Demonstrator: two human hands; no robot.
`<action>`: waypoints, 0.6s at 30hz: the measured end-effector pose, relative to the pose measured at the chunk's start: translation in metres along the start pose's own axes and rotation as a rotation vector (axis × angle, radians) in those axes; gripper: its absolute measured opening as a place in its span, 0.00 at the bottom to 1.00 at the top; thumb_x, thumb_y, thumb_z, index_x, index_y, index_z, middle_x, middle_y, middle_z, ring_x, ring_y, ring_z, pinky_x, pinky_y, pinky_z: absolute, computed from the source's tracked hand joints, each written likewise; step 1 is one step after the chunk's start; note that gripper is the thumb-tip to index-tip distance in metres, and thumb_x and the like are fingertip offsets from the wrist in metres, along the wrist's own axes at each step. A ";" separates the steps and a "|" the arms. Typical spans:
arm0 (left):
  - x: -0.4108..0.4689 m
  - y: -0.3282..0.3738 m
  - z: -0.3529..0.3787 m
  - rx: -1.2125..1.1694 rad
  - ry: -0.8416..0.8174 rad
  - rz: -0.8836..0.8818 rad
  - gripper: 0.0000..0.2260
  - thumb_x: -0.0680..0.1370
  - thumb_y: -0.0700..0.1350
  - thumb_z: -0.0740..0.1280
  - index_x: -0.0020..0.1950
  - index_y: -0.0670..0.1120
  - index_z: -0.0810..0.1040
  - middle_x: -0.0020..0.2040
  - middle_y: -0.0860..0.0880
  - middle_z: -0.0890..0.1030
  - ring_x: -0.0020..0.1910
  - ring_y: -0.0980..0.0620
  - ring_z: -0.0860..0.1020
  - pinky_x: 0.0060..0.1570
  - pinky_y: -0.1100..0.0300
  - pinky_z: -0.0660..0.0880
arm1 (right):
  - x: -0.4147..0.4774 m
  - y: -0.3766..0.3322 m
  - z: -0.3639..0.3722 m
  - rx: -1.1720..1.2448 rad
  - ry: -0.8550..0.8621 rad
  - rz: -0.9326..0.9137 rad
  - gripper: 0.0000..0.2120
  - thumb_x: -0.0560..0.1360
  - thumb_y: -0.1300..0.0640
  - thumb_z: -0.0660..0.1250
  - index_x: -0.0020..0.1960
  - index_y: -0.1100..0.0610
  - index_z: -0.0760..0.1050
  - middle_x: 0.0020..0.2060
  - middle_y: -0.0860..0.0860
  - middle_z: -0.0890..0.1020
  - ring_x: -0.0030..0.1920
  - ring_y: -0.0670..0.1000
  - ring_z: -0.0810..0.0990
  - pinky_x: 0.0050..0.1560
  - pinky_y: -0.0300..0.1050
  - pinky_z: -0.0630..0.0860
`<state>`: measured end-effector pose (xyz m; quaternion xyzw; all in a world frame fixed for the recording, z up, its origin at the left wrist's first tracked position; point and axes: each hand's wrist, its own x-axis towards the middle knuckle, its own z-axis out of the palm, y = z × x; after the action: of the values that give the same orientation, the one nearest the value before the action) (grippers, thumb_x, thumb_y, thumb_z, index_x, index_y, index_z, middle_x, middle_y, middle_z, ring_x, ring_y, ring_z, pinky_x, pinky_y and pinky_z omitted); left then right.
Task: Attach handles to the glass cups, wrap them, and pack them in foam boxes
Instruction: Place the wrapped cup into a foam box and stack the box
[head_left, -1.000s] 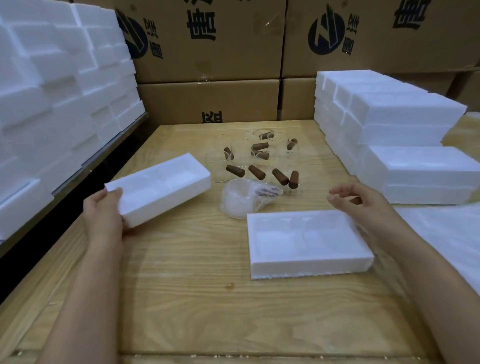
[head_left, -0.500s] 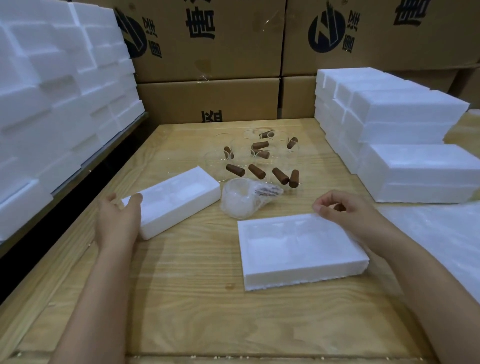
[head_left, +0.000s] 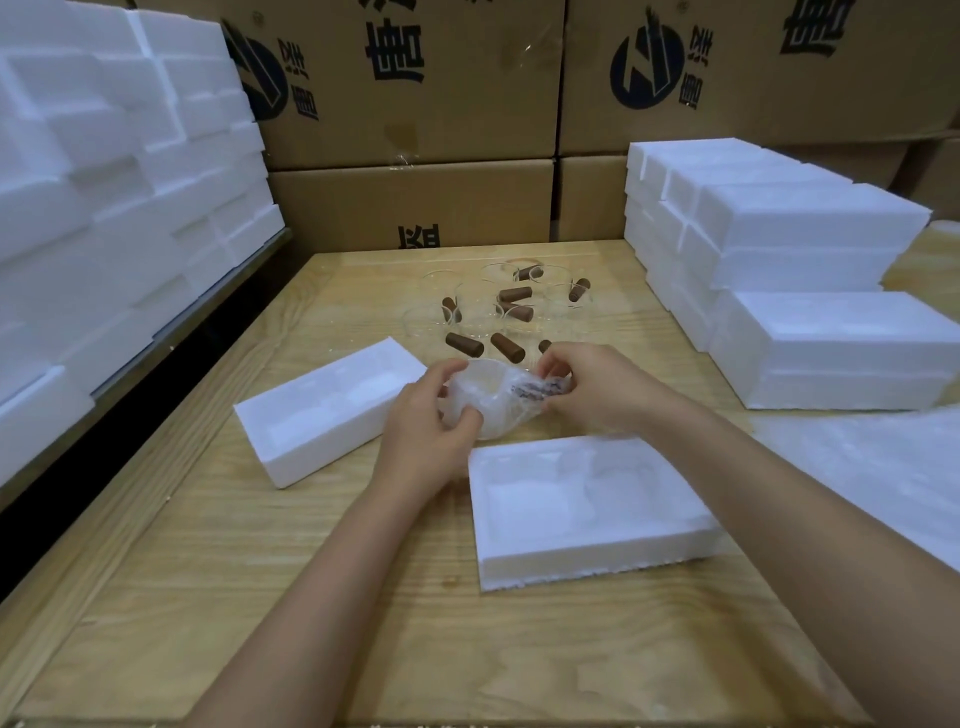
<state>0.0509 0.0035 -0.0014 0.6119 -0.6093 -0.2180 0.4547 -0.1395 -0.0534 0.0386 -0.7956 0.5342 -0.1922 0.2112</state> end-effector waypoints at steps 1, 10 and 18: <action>0.000 -0.001 0.002 -0.051 -0.013 0.011 0.18 0.71 0.45 0.64 0.59 0.61 0.73 0.51 0.56 0.76 0.48 0.53 0.74 0.50 0.61 0.73 | -0.001 0.002 0.000 0.011 0.018 0.007 0.10 0.70 0.59 0.71 0.47 0.48 0.74 0.44 0.45 0.77 0.38 0.39 0.72 0.33 0.32 0.67; 0.004 0.034 -0.007 -0.534 0.042 0.093 0.12 0.73 0.50 0.72 0.56 0.58 0.80 0.52 0.53 0.81 0.49 0.61 0.77 0.49 0.66 0.75 | -0.033 0.008 -0.024 0.622 0.113 -0.038 0.07 0.72 0.64 0.71 0.44 0.52 0.78 0.32 0.47 0.82 0.31 0.43 0.77 0.37 0.34 0.75; 0.002 0.044 -0.017 -0.768 -0.367 0.117 0.34 0.67 0.51 0.75 0.71 0.49 0.70 0.66 0.47 0.77 0.64 0.46 0.75 0.61 0.51 0.73 | -0.057 0.006 -0.032 0.902 0.247 -0.035 0.08 0.77 0.60 0.65 0.43 0.57 0.81 0.30 0.50 0.82 0.31 0.47 0.79 0.35 0.35 0.76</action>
<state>0.0412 0.0133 0.0442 0.3137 -0.5883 -0.5080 0.5454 -0.1813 -0.0064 0.0580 -0.6045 0.4049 -0.5020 0.4675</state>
